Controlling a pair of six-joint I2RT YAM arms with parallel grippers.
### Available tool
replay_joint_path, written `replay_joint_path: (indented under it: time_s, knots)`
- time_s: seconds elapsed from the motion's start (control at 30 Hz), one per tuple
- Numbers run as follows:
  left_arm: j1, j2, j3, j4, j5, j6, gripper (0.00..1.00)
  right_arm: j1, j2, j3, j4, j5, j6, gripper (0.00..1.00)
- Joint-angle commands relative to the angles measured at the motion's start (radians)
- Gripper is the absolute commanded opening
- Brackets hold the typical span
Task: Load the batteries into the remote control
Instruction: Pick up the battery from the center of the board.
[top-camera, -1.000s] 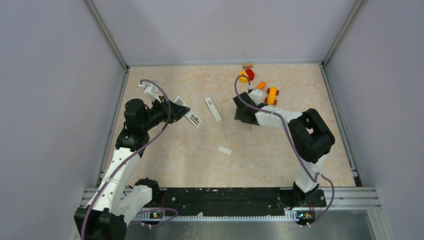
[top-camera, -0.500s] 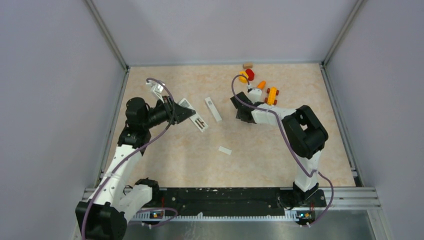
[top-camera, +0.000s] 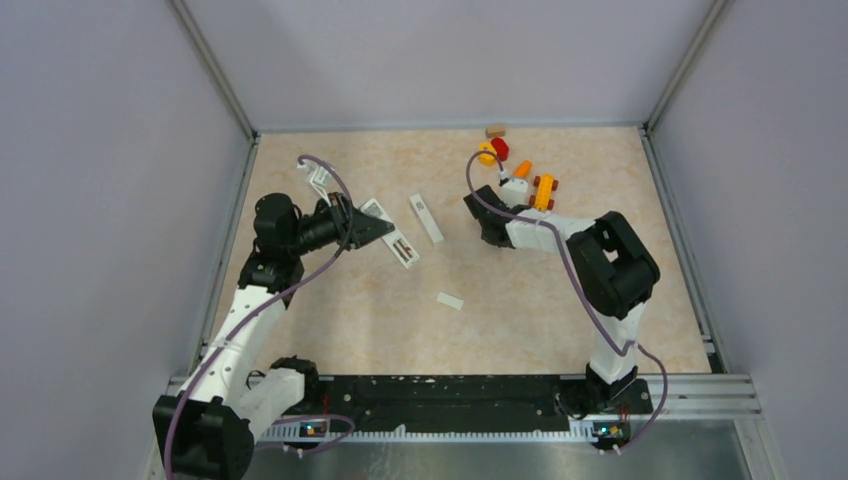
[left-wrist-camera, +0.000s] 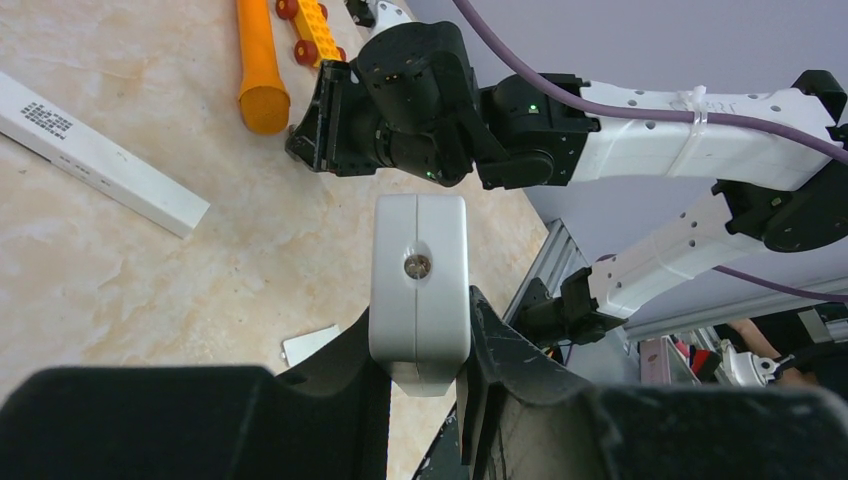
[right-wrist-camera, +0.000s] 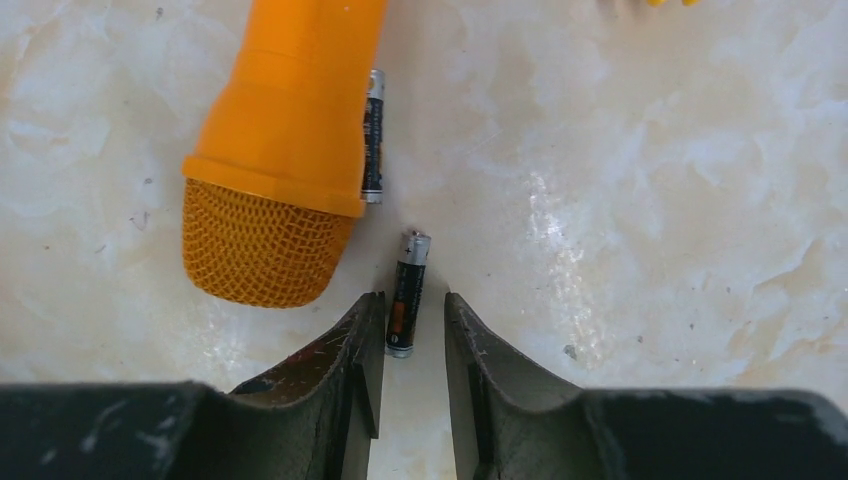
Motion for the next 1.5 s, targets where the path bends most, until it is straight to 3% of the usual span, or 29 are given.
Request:
replay_joint_path:
  time_s: [0.0, 0.13, 0.33, 0.53, 0.8, 1.03, 1.23, 1.33, 1.47]
  knots:
    - [0.004, -0.006, -0.004, 0.071, 0.019, -0.006, 0.00, -0.038, -0.055, -0.043, -0.021, 0.015, 0.011, 0.29]
    - [0.004, -0.004, -0.002, 0.070, 0.019, -0.009, 0.00, -0.069, -0.064, -0.078, 0.025, -0.025, 0.000, 0.24]
    - [0.004, -0.002, -0.001, 0.072, 0.018, -0.013, 0.00, -0.077, -0.066, -0.092, 0.059, -0.078, -0.036, 0.00]
    - [0.004, -0.010, -0.001, 0.066, 0.014, -0.021, 0.00, -0.079, -0.145, -0.124, 0.067, -0.080, -0.047, 0.00]
    - [0.004, -0.021, -0.016, 0.099, 0.009, -0.063, 0.00, -0.079, -0.445, -0.262, 0.109, -0.175, -0.097, 0.00]
    - [0.004, -0.019, -0.033, 0.197, 0.015, -0.132, 0.00, -0.078, -0.694, -0.340, 0.245, -0.452, -0.198, 0.00]
    - [0.004, -0.019, -0.062, 0.314, 0.053, -0.186, 0.00, -0.077, -0.862, -0.396, 0.504, -0.916, -0.262, 0.00]
    - [0.004, -0.015, -0.062, 0.365, 0.075, -0.220, 0.00, -0.073, -0.910, -0.436, 0.692, -1.129, -0.241, 0.00]
    - [0.003, -0.016, -0.065, 0.452, 0.107, -0.280, 0.00, -0.043, -0.916, -0.437, 0.778, -1.262, -0.228, 0.00]
